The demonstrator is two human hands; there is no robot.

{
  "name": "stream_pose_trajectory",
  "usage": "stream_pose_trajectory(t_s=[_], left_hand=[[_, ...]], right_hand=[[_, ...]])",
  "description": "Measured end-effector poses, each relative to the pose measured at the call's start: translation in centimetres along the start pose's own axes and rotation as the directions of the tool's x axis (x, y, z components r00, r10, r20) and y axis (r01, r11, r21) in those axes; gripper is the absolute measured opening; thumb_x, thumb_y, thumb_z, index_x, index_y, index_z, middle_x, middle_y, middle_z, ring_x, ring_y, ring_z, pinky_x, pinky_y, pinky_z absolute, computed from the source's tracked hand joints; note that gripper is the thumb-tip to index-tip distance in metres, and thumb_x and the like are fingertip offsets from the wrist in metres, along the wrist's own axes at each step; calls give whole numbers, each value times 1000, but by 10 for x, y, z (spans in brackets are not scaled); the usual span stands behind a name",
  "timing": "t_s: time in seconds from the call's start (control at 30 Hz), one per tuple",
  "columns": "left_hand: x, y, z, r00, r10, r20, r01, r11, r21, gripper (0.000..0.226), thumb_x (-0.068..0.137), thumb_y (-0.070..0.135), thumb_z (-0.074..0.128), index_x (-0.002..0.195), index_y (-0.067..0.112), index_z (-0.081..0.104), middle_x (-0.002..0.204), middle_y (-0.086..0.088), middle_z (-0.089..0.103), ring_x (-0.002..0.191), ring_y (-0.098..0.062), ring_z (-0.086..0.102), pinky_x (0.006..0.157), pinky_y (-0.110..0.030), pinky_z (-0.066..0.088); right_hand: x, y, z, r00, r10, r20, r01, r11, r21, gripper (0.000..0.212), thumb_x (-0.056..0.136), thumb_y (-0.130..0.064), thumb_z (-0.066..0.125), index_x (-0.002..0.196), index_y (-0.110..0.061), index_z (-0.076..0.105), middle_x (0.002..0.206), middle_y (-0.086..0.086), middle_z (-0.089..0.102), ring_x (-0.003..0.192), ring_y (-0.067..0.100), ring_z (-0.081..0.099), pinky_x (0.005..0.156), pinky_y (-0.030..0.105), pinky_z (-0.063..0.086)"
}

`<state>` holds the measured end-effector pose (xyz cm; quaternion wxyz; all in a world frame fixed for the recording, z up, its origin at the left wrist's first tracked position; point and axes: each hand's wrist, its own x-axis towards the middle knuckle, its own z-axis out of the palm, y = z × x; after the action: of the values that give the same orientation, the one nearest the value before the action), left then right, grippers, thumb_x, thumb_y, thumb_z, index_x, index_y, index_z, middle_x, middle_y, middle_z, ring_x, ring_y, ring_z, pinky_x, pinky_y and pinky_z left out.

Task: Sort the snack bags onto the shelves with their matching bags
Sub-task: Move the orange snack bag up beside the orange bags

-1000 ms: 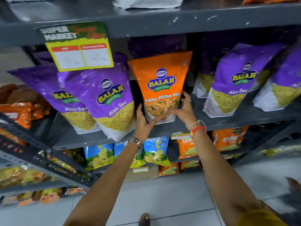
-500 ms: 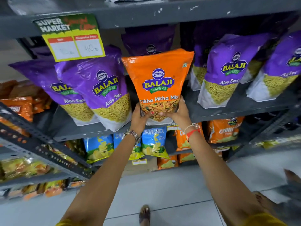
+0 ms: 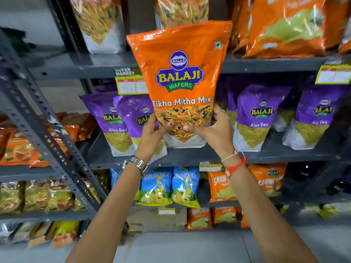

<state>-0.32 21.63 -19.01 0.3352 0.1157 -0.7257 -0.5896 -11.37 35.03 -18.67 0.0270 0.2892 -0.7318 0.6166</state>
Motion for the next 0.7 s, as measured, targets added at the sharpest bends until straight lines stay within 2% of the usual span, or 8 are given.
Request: stream_pose_trajectory(t_s=[0.07, 0.2, 0.23, 0.33, 0.4, 0.47, 0.63, 0.7], left_hand=[[3, 27, -13, 999, 54, -3, -54, 998, 8, 34, 88, 12, 55, 117, 26, 47, 113, 1, 62, 102, -17, 62, 83, -27, 53], [17, 81, -43, 993, 109, -50, -109, 994, -4, 29, 88, 10, 54, 115, 21, 51, 102, 14, 64, 83, 5, 66, 66, -12, 52], [22, 92, -52, 992, 110, -55, -110, 994, 3, 29, 87, 12, 56, 115, 20, 53, 102, 13, 65, 85, 4, 66, 67, -15, 52], [40, 123, -82, 996, 68, -54, -66, 997, 26, 31, 85, 21, 59, 116, 22, 54, 108, 3, 67, 94, -13, 66, 70, -30, 56], [55, 139, -101, 996, 49, -81, -44, 997, 60, 35, 85, 25, 61, 119, 21, 54, 115, -2, 67, 99, -22, 65, 79, -43, 56], [73, 152, -118, 993, 40, -109, -30, 996, 88, 39, 85, 25, 61, 121, 16, 52, 121, -8, 65, 106, -29, 63, 87, -53, 53], [114, 167, -153, 990, 22, -137, -5, 992, 123, 42, 86, 24, 58, 124, 11, 48, 123, -12, 61, 108, -31, 59, 75, -41, 53], [127, 164, -166, 987, 8, -161, 13, 992, 128, 40, 86, 25, 59, 122, 11, 49, 120, -12, 62, 109, -33, 60, 76, -43, 53]], right_hand=[[6, -30, 1, 998, -64, -3, 64, 998, -3, 81, 36, -61, 83, 107, -29, 61, 103, -6, 73, 97, 16, 68, 86, 46, 57], [21, -92, 8, 989, -147, -9, 147, 989, -27, 67, 43, -55, 87, 100, -32, 62, 94, -13, 70, 96, 16, 68, 90, 45, 55], [26, -106, 11, 987, -163, -8, 163, 986, -28, 66, 44, -55, 87, 100, -31, 63, 96, -11, 71, 98, 17, 68, 90, 45, 54], [47, -138, 31, 978, -211, 8, 211, 978, -6, 71, 41, -59, 85, 101, -26, 65, 100, -5, 74, 96, 18, 68, 88, 43, 55], [64, -156, 48, 973, -230, 13, 230, 973, 22, 81, 33, -66, 80, 100, -23, 66, 97, -4, 75, 93, 18, 69, 86, 42, 56], [82, -171, 65, 972, -232, 22, 231, 972, 53, 81, 30, -66, 80, 96, -21, 67, 94, -3, 76, 89, 19, 70, 83, 42, 57], [120, -198, 107, 972, -222, 76, 214, 972, 92, 69, 45, -49, 90, 103, -19, 66, 104, 0, 73, 94, 21, 67, 80, 34, 55], [131, -201, 122, 970, -227, 91, 219, 971, 97, 68, 46, -48, 90, 102, -20, 65, 104, -1, 72, 95, 21, 67, 79, 34, 54]])
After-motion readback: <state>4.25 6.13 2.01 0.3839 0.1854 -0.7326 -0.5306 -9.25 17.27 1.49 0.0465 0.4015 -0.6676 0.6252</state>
